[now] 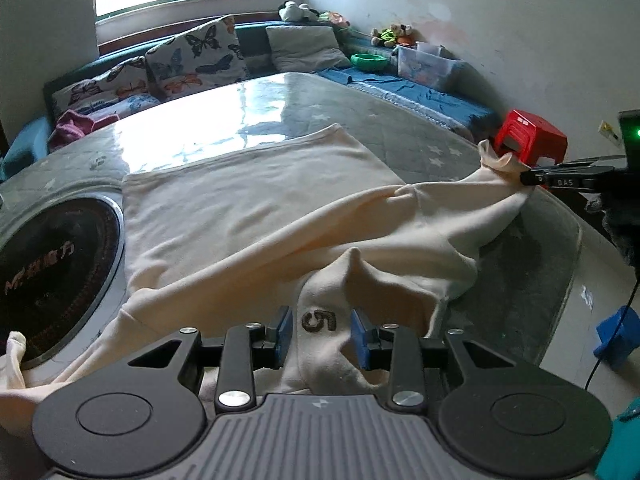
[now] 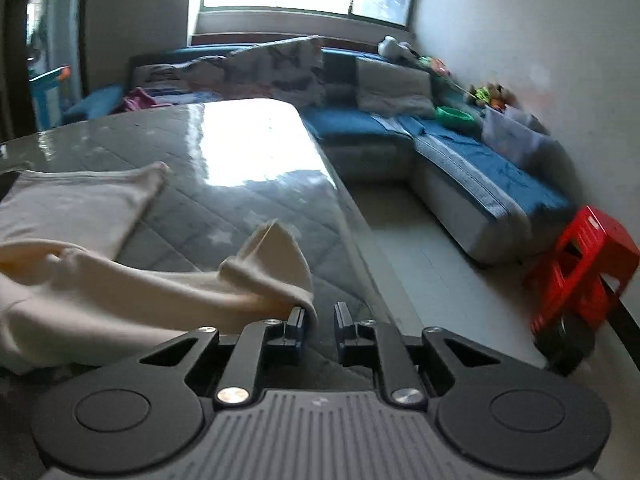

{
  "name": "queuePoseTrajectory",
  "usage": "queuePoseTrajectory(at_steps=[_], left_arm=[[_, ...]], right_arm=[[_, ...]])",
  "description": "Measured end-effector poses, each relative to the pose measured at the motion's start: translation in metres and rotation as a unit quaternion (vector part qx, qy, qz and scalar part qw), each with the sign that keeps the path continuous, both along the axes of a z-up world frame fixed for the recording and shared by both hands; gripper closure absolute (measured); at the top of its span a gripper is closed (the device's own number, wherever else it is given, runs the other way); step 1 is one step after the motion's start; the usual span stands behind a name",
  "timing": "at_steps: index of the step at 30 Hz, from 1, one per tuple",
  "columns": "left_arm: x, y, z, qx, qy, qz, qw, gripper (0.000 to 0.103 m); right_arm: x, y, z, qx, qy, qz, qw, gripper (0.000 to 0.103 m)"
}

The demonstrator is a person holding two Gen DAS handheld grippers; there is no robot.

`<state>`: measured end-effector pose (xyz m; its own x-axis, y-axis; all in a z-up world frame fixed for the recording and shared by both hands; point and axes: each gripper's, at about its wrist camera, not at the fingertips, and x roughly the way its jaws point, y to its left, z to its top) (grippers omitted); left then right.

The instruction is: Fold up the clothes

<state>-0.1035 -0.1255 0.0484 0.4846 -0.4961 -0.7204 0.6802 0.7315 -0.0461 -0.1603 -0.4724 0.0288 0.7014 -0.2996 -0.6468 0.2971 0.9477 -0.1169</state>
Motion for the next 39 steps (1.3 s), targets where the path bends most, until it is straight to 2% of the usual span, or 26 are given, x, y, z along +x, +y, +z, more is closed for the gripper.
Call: queuePoseTrajectory(at_steps=[3,9,17,20,23,24,27,30,32,39], left_arm=[[0.002,-0.004,0.004,-0.002,-0.011,0.001,0.9999,0.064],[0.004,-0.017,0.001,-0.002,-0.018,-0.009,0.9998,0.063],[-0.003,-0.022,-0.003,0.011,-0.025,-0.022,0.9994,0.065],[-0.003,-0.024,-0.004,0.016,-0.035,-0.021,0.9990,0.065],[-0.004,-0.026,-0.005,0.021,-0.045,-0.020,0.9986,0.081],[-0.004,-0.026,-0.005,0.023,-0.048,-0.019,0.9984,0.089],[-0.005,-0.020,-0.003,0.016,-0.042,-0.016,0.9989,0.099],[-0.011,-0.012,0.004,0.005,-0.041,-0.014,0.9990,0.101],[-0.017,-0.005,0.010,-0.003,-0.041,-0.016,0.9990,0.101],[-0.033,0.011,0.020,-0.015,-0.036,-0.019,0.9990,0.101]], right_arm=[[0.005,-0.002,-0.004,-0.002,0.002,-0.003,1.000,0.080],[0.012,-0.007,-0.009,-0.004,0.006,-0.007,1.000,0.076],[0.005,-0.004,-0.003,0.012,0.001,0.020,1.000,0.073],[0.003,0.002,0.000,0.021,-0.001,0.040,0.999,0.067],[0.007,0.030,0.007,0.041,-0.003,0.099,0.994,0.067],[0.007,0.039,0.010,0.047,-0.004,0.119,0.992,0.067],[0.009,0.067,0.019,0.065,-0.007,0.186,0.980,0.066],[0.011,0.101,0.030,0.078,-0.002,0.263,0.962,0.065],[0.012,0.124,0.035,0.080,0.003,0.311,0.947,0.059],[0.020,0.195,0.025,0.047,0.034,0.421,0.905,0.057]])
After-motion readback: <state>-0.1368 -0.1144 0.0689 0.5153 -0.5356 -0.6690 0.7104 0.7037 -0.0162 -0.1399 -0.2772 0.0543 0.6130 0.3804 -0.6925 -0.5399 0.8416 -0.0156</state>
